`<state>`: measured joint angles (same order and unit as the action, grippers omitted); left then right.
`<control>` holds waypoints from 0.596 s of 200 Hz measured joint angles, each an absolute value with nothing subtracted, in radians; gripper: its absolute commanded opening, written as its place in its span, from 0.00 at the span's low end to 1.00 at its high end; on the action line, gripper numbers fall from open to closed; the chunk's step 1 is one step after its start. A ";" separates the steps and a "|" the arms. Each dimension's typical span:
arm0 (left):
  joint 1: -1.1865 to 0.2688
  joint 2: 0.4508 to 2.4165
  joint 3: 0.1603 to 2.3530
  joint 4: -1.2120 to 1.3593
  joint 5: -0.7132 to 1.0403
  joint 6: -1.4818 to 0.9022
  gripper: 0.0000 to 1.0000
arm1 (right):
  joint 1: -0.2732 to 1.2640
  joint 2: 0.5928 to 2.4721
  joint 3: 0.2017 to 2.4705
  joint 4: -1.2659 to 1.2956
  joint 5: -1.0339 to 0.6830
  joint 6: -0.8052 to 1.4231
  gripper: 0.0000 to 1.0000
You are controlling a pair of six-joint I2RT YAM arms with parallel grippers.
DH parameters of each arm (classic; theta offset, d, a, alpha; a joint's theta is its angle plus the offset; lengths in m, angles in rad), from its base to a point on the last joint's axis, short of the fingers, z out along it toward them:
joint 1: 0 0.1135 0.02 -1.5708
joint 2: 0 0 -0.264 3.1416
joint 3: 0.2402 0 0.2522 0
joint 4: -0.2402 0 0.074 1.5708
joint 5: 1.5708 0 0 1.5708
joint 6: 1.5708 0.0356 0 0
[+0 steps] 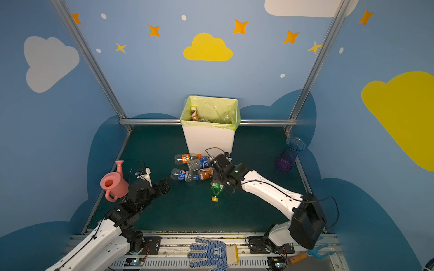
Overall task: Throw the plastic bottles in the bin
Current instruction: 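Lift the green bottle with the right gripper over the bin and release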
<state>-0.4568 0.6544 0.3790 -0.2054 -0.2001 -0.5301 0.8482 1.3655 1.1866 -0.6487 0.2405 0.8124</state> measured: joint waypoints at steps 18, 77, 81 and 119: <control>-0.451 0.693 0.379 -0.192 -0.202 -0.536 1.00 | 0.805 1.252 1.307 -0.638 0.307 0.682 0.46; -0.442 0.824 0.382 -0.149 -0.196 -0.540 1.00 | 0.711 1.090 1.698 -0.403 0.453 0.286 0.53; -0.442 0.832 0.382 -0.146 -0.194 -0.541 1.00 | 0.699 1.092 1.713 -0.385 0.452 0.271 0.53; -0.440 0.875 0.397 -0.139 -0.171 -0.552 1.00 | 0.545 1.313 1.923 -0.309 0.321 0.301 0.54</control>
